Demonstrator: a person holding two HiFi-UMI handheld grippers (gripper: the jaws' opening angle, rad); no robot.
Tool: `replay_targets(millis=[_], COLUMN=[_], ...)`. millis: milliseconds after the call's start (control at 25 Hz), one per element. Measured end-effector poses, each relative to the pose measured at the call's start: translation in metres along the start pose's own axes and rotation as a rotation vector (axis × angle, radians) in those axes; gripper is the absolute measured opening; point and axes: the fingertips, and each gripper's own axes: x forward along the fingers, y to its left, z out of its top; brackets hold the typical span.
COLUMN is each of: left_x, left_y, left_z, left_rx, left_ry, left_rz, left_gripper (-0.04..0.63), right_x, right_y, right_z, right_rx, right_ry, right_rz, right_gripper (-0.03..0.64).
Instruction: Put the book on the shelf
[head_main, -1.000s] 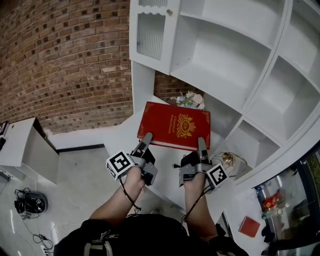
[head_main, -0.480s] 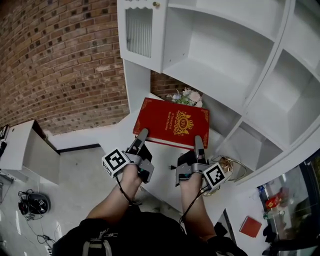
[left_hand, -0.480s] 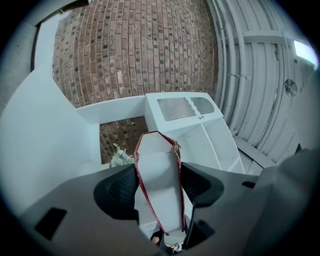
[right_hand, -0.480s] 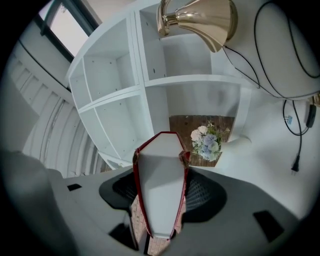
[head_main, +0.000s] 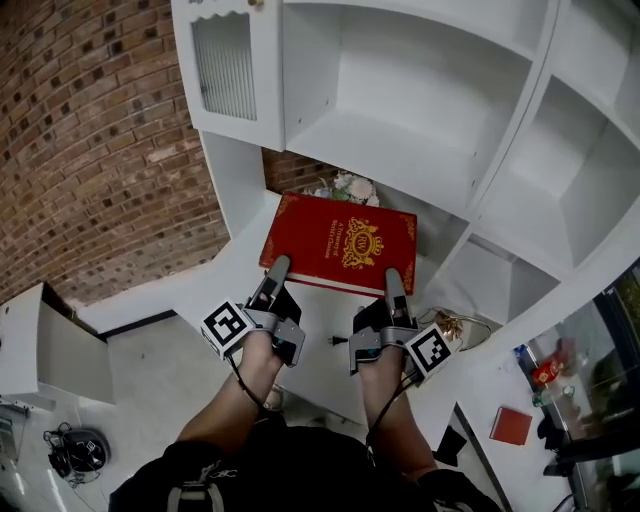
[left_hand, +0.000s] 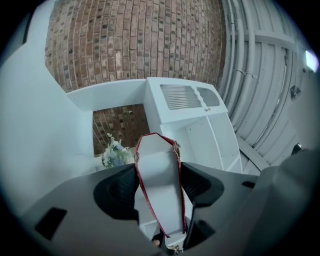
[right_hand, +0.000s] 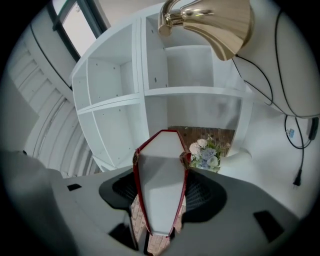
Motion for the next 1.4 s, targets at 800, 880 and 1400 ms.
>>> replay_targets(millis=[800, 880, 1400], left_x=[0.061, 0.061, 0.064], left_y=[-0.008, -0.013, -0.028], left_z=[0.04, 0.044, 0.058], left_rx=[-0.079, -0.086, -0.131], left_ry=[0.321, 0.332, 0.36], left_rz=[-0.164, -0.19, -0.231], left_gripper=[0.273, 0.273, 0.273], right_x=[0.009, 0.01, 0.023], right_y=[0.028, 0.033, 0.061], right_z=[-0.026, -0.031, -0.034], right_rx=[-0.137, -0.154, -0.229], right_ry=[-0.333, -0.356, -0.408], right_rz=[0.026, 0.041, 0.104], right_gripper=[0.267, 0.268, 0.27])
